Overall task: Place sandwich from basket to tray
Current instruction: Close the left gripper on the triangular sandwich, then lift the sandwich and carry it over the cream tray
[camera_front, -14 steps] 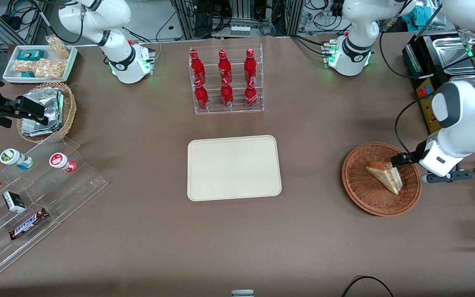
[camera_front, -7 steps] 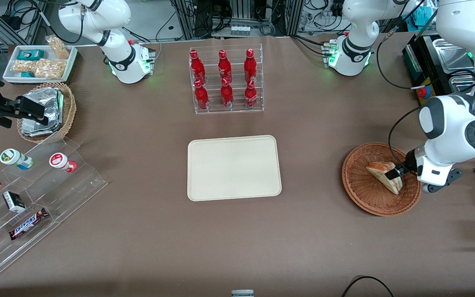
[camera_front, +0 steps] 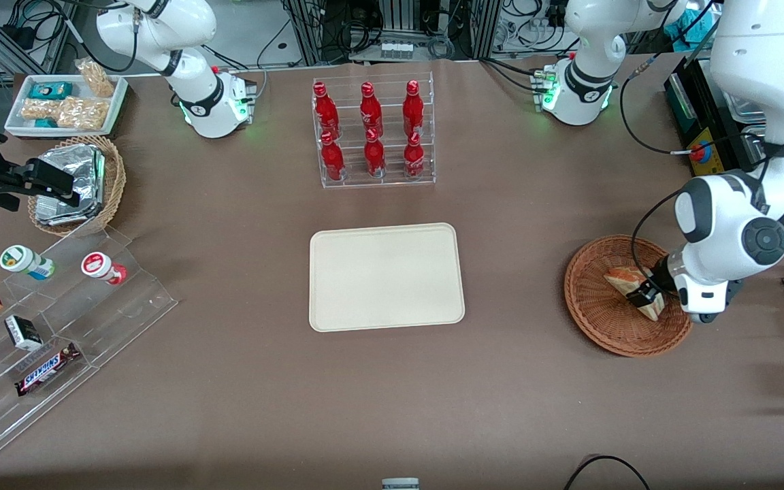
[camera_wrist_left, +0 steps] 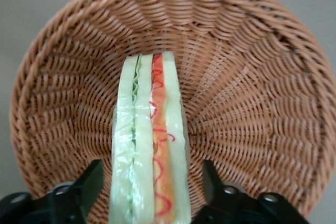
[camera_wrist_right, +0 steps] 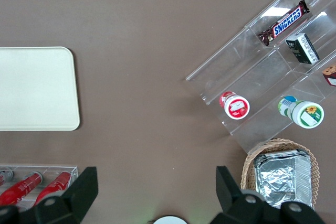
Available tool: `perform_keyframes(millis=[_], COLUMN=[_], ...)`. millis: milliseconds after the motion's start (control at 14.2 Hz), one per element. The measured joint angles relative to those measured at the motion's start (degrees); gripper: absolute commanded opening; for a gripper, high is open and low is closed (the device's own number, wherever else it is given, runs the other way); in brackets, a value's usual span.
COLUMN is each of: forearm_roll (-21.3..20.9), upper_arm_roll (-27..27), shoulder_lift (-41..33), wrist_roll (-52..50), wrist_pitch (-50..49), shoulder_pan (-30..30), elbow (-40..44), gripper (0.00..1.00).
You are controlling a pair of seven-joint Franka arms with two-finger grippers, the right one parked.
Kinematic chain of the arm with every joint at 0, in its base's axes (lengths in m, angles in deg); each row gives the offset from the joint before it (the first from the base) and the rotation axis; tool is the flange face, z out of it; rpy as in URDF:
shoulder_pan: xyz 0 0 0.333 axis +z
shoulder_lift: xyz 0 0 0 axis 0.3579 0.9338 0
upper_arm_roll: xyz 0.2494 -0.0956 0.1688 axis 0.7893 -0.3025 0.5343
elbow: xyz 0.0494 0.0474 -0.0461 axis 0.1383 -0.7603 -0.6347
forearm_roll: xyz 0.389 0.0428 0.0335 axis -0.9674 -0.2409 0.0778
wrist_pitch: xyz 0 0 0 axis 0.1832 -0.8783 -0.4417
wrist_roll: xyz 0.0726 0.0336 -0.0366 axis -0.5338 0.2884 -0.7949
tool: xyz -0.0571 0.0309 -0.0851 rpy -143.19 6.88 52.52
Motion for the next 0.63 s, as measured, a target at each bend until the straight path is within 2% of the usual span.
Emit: perform_keyframes(millis=[211,422,633], forearm_roll=[0.0,-0.1,-0.3], upper_arm_roll=[-0.1,-1.4,-6.5], shoulder_lift=[0.0,-2.8,-5.9], wrist_roll=[-0.7,-0.2,8.9], wrist_pitch=[-0.9,-7.9,-15.1], shoulder_pan=[-0.2,-0.2,-0.5], elbow=[0.4,2.6,5.4], gripper=[0.05,0.00,0.04])
